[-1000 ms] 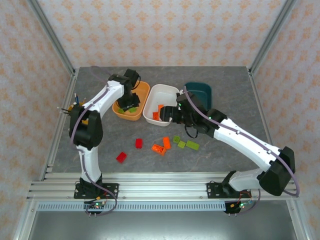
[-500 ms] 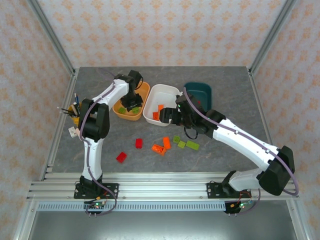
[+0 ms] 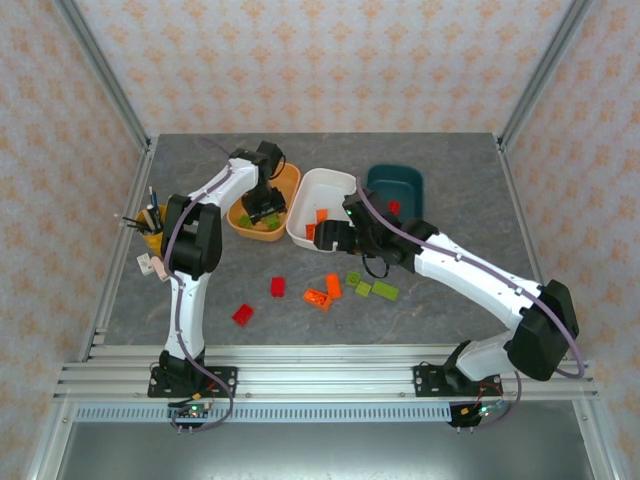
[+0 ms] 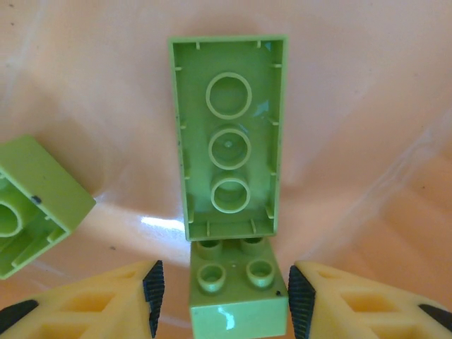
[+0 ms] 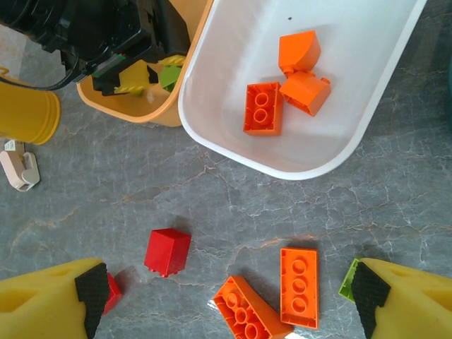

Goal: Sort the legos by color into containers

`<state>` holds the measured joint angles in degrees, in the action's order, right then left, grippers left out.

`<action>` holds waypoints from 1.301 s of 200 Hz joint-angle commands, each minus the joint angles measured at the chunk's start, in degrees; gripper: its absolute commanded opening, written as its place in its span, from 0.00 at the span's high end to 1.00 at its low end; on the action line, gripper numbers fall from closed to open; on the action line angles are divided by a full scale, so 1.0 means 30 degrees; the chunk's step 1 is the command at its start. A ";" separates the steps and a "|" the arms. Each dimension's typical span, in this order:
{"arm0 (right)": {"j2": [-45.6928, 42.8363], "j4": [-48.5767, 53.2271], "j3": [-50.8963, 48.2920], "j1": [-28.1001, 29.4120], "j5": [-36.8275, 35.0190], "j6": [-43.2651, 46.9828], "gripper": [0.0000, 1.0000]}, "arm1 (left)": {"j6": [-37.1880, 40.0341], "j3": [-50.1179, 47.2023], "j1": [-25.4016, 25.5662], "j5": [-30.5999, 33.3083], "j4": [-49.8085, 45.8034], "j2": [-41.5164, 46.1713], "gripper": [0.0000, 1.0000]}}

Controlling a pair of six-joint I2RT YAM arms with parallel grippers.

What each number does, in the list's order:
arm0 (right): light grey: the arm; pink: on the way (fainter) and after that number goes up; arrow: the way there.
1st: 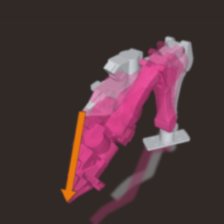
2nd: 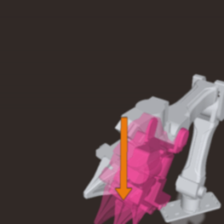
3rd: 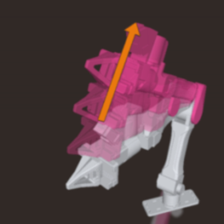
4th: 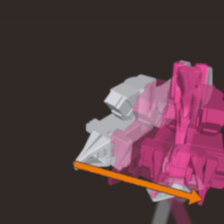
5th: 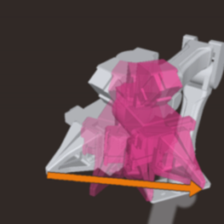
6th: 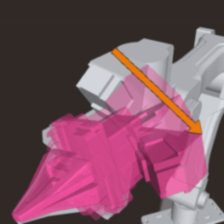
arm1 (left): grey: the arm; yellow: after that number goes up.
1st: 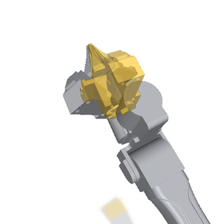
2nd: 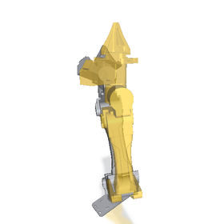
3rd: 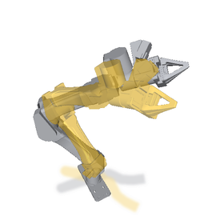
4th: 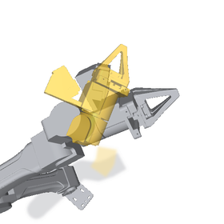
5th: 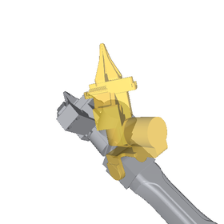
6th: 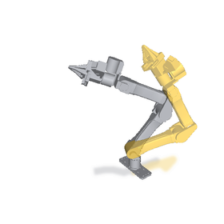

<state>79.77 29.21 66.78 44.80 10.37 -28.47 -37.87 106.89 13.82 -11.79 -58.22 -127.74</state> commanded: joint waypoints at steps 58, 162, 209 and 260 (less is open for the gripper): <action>0.0081 0.2358 0.1381 0.0529 -0.0834 0.2628 0.13 | -0.0495 -0.1442 -0.0074 0.1086 -0.0770 0.6776 0.28; 0.7864 0.4195 0.6058 0.6067 -0.1820 0.0210 0.12 | -0.3089 -1.5610 0.0104 0.3880 -0.3348 2.4790 0.20; 1.2275 0.4742 0.9104 0.6017 -0.1107 -0.4455 0.15 | -0.3652 -1.8793 0.0132 0.1991 -0.4111 3.0418 0.19; 1.4985 0.4939 1.0837 0.5852 -0.1006 -0.6525 0.29 | -0.3581 -1.9082 0.0148 0.1268 -0.5368 3.2724 0.19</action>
<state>121.89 42.02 96.12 62.78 7.60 -42.94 -48.12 49.76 13.89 -7.07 -70.74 -31.18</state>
